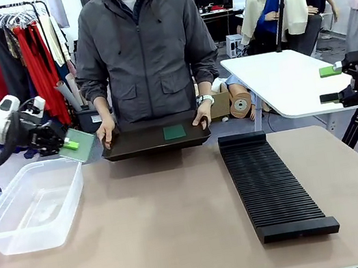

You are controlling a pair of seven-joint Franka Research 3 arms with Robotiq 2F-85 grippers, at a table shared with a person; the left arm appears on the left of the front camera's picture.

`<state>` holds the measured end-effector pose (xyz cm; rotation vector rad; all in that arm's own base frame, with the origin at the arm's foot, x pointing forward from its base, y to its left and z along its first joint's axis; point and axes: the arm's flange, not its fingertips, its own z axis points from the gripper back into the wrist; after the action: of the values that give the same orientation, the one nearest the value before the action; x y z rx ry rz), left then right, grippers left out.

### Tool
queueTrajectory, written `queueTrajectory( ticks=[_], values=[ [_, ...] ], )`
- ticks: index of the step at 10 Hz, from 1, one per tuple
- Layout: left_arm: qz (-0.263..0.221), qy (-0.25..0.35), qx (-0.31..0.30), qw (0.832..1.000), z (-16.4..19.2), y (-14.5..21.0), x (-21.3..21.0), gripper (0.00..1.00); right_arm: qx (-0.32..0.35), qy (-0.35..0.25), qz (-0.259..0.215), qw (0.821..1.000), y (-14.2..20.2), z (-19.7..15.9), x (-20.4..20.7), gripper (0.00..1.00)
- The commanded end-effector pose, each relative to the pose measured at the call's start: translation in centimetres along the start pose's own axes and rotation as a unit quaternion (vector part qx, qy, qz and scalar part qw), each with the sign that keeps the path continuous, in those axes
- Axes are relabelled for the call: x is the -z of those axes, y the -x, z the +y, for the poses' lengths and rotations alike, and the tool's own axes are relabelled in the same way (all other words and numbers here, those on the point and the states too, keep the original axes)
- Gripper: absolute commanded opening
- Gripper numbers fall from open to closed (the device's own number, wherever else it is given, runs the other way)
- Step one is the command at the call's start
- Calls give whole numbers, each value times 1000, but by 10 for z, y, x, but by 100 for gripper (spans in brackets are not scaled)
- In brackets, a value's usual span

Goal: Sort PCBs into racks and boxes based on the side picked up.
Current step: If the short side of the Blank PCB is picked up, insert it into the PCB Rack ; if the long side is picked up, place it in the Organizing box.

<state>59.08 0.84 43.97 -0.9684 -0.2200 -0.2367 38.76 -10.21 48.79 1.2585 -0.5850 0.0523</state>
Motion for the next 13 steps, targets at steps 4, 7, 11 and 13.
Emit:
queueTrajectory(
  ticks=[4, 7, 11, 13],
  values=[
    [38, -165, -9, 986, 2, 4, -59, 0, -2, -3, -1, 1000, -1, 2, 0, 100],
    [59, -242, 20, 968, -1, 15, -70, 0, -2, -3, -1, 1000, -1, 2, 0, 100],
    [59, -273, 12, 960, 12, 25, -50, 0, -2, -3, -1, 1000, -1, 2, 0, 100],
    [69, -289, 3, 955, 24, 33, -40, 0, -2, -3, -1, 1000, -1, 2, 0, 100]
  ],
)
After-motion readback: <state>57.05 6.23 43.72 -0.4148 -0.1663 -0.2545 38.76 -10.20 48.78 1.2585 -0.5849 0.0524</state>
